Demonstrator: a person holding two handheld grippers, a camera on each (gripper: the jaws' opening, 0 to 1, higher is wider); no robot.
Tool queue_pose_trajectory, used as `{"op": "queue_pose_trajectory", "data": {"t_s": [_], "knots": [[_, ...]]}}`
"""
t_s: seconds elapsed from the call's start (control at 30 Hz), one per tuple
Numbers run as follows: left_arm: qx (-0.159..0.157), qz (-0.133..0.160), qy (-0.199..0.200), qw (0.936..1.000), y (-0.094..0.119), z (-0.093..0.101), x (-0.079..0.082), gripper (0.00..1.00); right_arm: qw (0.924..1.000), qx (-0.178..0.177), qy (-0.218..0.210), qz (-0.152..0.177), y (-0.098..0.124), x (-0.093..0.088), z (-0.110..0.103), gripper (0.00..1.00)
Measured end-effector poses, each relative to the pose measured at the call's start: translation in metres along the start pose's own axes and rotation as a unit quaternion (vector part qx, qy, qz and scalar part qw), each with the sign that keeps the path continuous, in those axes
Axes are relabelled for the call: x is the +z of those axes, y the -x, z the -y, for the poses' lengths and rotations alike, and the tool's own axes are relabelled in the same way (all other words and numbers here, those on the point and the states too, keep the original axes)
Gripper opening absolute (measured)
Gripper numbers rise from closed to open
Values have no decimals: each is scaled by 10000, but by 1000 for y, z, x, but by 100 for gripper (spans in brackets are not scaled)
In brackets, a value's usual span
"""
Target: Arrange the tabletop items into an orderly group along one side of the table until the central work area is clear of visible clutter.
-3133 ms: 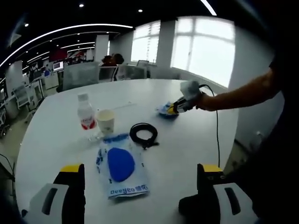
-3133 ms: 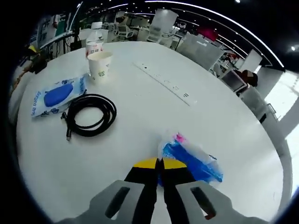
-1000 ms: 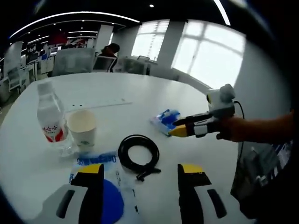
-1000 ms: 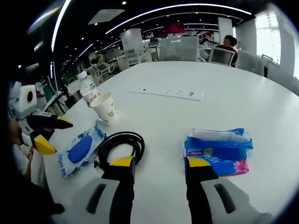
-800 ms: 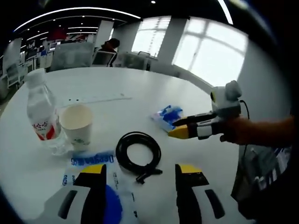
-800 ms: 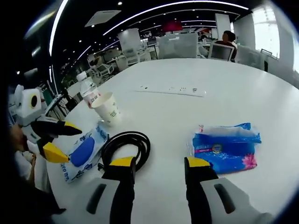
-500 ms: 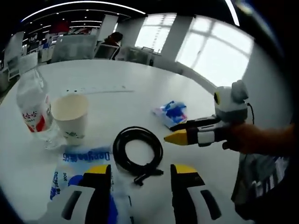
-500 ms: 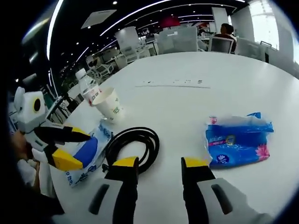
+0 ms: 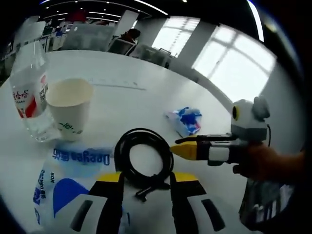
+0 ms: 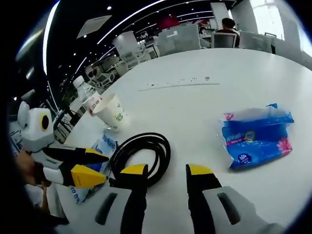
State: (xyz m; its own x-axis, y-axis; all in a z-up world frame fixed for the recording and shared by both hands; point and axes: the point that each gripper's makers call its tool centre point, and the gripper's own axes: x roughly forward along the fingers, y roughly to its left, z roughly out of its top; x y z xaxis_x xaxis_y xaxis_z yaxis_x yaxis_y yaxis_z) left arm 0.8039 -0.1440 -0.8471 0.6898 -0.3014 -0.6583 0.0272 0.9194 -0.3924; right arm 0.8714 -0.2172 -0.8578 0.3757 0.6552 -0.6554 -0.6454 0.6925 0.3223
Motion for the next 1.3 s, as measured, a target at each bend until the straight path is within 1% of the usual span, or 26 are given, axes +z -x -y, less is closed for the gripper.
{"op": "queue_pose_trajectory", "data": {"t_s": [0.07, 0.13, 0.17, 0.3, 0.37, 0.43, 0.5, 0.7, 0.83, 0.93, 1.03, 1.17, 1.23, 1.3], "knots": [[11, -8, 39, 10000, -2, -1, 0, 33, 10000, -10, 71, 5, -1, -1, -2, 18], [55, -90, 140, 9998, -4, -3, -3, 31, 10000, -22, 82, -7, -3, -2, -4, 19], [68, -69, 147, 9998, -5, -3, -4, 30, 10000, 9, 25, -33, -3, -5, -7, 19], [140, -83, 184, 9997, -5, -5, -4, 25, 10000, -25, 14, -79, -8, -7, -6, 20], [241, -73, 218, 9994, -2, -8, -3, 25, 10000, -47, 10, -79, -9, -7, -4, 20], [250, -52, 217, 9994, -1, -7, -2, 25, 10000, -55, 15, -67, -8, -6, -3, 20], [221, -130, 220, 9994, -2, -6, -6, 25, 9999, -59, 31, -101, -10, -7, -2, 20], [318, -165, 262, 9990, -6, -9, -7, 25, 9999, 0, -3, -116, -13, -8, -4, 18], [371, -206, 372, 9984, -9, -11, -9, 23, 9998, 37, 2, -177, -14, -10, -7, 17], [376, -250, 411, 9981, -14, -11, -11, 23, 9997, 126, 38, -208, -15, -10, -10, 13], [425, -288, 450, 9977, -15, -13, -12, 21, 9996, 84, 122, -242, -17, -10, -9, 12], [455, -304, 556, 9969, -18, -15, -12, 19, 9996, 92, 27, -282, -19, -11, -8, 11], [433, -323, 652, 9964, -18, -15, -12, 18, 9993, 85, 154, -326, -19, -11, -9, 11], [404, -358, 736, 9958, -19, -16, -11, 16, 9992, 92, 176, -345, -19, -11, -9, 10]]}}
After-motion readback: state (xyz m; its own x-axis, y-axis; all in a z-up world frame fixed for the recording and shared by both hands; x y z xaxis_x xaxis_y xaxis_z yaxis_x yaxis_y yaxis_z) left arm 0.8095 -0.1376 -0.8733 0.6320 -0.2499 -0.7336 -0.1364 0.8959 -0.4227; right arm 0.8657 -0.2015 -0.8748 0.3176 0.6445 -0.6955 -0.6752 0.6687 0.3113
